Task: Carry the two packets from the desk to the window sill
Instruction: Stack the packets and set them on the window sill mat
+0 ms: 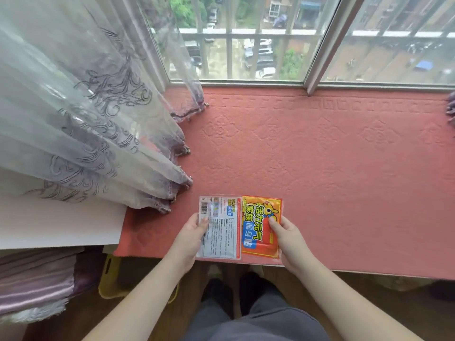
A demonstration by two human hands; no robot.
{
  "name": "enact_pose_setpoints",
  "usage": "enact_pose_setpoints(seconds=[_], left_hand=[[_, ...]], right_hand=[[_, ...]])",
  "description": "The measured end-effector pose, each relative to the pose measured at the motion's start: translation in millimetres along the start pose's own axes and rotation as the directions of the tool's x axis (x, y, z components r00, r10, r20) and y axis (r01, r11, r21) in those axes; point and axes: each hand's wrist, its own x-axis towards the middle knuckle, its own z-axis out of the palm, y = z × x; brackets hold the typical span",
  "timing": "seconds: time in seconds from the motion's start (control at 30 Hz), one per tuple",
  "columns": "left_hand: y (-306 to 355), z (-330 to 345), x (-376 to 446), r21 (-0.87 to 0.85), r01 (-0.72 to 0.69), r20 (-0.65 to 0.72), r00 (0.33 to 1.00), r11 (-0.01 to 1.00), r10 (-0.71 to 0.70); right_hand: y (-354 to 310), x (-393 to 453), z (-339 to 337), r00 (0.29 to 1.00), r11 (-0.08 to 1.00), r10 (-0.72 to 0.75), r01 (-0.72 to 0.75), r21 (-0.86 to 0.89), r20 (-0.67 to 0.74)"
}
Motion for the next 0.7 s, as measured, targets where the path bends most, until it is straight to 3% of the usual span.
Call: enact_pose_setpoints(seconds=[0.2, 0.33, 0.53, 0.7], left_hand=[[-10, 1, 27, 0.04, 0.064, 0.072, 0.995, 0.997, -0.066], [-20, 1, 43, 0.186, 0.111, 0.006, 0.993, 0.976, -0.114], [-34, -1, 58, 0.325, 0.01, 0.021, 1.0, 0.946, -0.018], [-45, -3, 80, 0.351, 0.033, -0.039, 0.999, 0.936, -0.021]], right_hand=[[15, 5, 22, 1.0, 0.999, 0.018, -0.019, 0.032, 0.021], [25, 13, 37, 1.0, 0.998, 0.021, -0.021, 0.052, 0.006], [46, 33, 53, 0.999, 0.999, 0.039, -0.039, 0.016, 0.0], [68, 53, 60, 0.999, 0.998, 0.026, -0.025, -0.054, 0.025]])
